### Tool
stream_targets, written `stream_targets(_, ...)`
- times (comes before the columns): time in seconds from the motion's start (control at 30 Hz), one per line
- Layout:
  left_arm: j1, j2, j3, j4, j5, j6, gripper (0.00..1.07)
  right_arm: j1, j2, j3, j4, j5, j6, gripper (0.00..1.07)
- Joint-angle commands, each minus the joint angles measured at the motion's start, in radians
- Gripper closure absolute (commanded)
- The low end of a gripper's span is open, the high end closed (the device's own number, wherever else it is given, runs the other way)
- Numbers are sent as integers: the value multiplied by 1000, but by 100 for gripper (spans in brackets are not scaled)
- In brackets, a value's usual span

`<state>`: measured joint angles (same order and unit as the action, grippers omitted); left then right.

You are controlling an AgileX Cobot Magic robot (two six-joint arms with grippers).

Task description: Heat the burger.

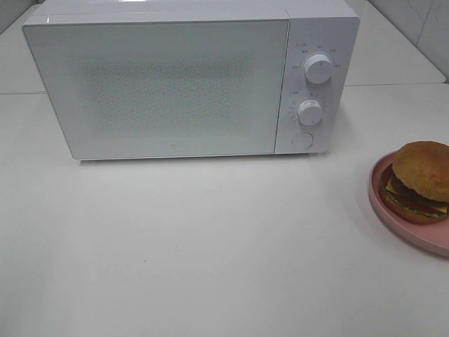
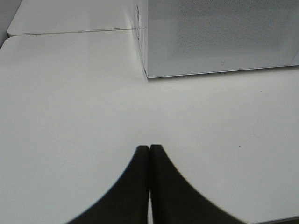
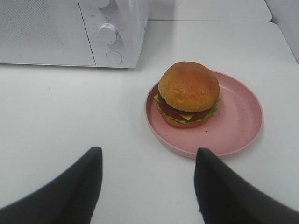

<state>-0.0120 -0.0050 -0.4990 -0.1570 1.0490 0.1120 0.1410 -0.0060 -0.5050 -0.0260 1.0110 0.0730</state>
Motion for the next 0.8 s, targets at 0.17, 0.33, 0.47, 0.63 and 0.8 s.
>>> stream_targets(0.17, 51, -20, 3, -1, -12, -6, 107, -81, -24, 2, -1, -9, -5, 50)
stream_targets(0.33, 47, -23, 3, -1, -12, -8, 107, -83, -24, 2, -1, -9, -5, 50)
stream_targets(0.47, 47, -23, 3, -1, -12, -8, 107, -83, -24, 2, -1, -9, -5, 50)
stream_targets(0.63, 47, -23, 3, -1, -12, -8, 107, -135, -24, 2, -1, -9, -5, 50)
stream_targets(0.8, 47, -23, 3, -1, -12, -8, 107, -131, -24, 2, -1, -9, -5, 50)
